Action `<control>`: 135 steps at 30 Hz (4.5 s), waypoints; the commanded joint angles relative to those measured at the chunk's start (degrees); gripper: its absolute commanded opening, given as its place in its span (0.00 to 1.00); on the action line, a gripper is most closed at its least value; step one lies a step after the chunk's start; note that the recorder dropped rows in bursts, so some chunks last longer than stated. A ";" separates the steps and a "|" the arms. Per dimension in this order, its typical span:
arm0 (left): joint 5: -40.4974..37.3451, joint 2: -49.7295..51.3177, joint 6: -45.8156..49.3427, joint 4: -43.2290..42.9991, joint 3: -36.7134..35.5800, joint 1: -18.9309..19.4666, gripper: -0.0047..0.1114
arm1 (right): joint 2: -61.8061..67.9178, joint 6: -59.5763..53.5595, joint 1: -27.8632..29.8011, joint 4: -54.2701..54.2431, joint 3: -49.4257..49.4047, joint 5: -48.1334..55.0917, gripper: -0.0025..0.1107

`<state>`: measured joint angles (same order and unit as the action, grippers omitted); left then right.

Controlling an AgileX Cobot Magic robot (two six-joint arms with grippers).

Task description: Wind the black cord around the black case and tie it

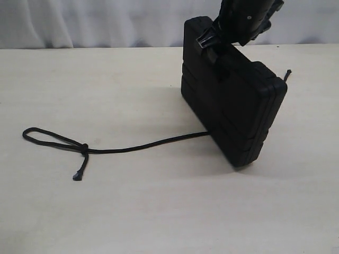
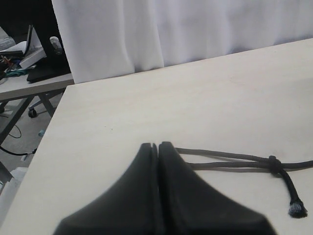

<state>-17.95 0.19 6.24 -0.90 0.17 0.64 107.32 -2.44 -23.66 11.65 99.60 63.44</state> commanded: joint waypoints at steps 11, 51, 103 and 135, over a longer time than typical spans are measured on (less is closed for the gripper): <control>0.28 -0.19 0.00 0.13 -0.17 0.12 0.04 | -11.10 -0.18 0.17 -2.55 2.10 1.58 0.54; 57.10 -0.19 -28.75 2.55 -0.17 0.02 0.04 | -69.51 2.44 0.17 -15.31 -47.44 -24.38 0.08; -19.18 104.43 -7.75 -0.60 58.29 -2.70 0.55 | -69.51 1.59 0.17 -16.85 -49.65 -21.66 0.08; -17.24 114.31 -5.13 0.36 63.29 1.92 0.31 | -69.51 1.59 0.17 -17.19 -49.65 -21.46 0.08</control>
<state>-36.64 113.82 3.55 2.11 63.08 2.62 37.92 -0.47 -23.66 -5.35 50.14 42.39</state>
